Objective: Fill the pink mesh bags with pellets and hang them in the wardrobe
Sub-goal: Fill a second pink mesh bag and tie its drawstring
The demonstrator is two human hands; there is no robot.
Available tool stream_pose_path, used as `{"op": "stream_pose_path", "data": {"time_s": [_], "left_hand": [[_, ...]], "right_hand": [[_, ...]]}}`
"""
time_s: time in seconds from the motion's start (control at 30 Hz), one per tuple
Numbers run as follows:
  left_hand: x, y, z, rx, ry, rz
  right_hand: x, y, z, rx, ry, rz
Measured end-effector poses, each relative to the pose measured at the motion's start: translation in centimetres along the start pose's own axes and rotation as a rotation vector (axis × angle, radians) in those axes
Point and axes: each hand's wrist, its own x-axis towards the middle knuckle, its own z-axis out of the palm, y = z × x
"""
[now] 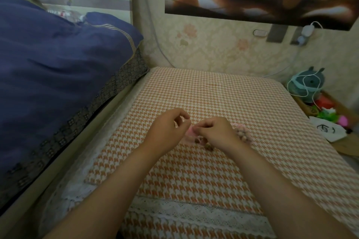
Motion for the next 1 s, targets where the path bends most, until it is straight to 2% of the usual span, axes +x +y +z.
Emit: {"op": "stream_pose_path", "data": {"time_s": [0.13,0.37,0.53,0.7,0.83,1.0], "left_hand": [[-0.3,0.1,0.2,0.028,-0.081,-0.168],[-0.1,-0.5,0.0,0.039,-0.152,-0.27],[0.2,-0.5,-0.1,-0.151,-0.198,-0.408],[0.3,-0.5,-0.4,-0.236,-0.096,-0.535],[0.2,-0.4,-0.3,-0.228,-0.085,-0.513],[0.3,-0.3,-0.3,-0.204,-0.157,-0.406]], "right_hand": [[-0.2,-0.2,0.3,-0.014,-0.039,-0.032],[-0.4,-0.1,0.8,-0.04,-0.027,-0.087],[-0.2,0.2,0.9,-0.135,-0.038,-0.193],[-0.1,0.1,0.5,-0.312,-0.031,-0.285],[-0.2,-0.1,0.0,-0.414,-0.084,-0.373],[-0.4,-0.6,-0.4,-0.522,-0.18,-0.363]]}}
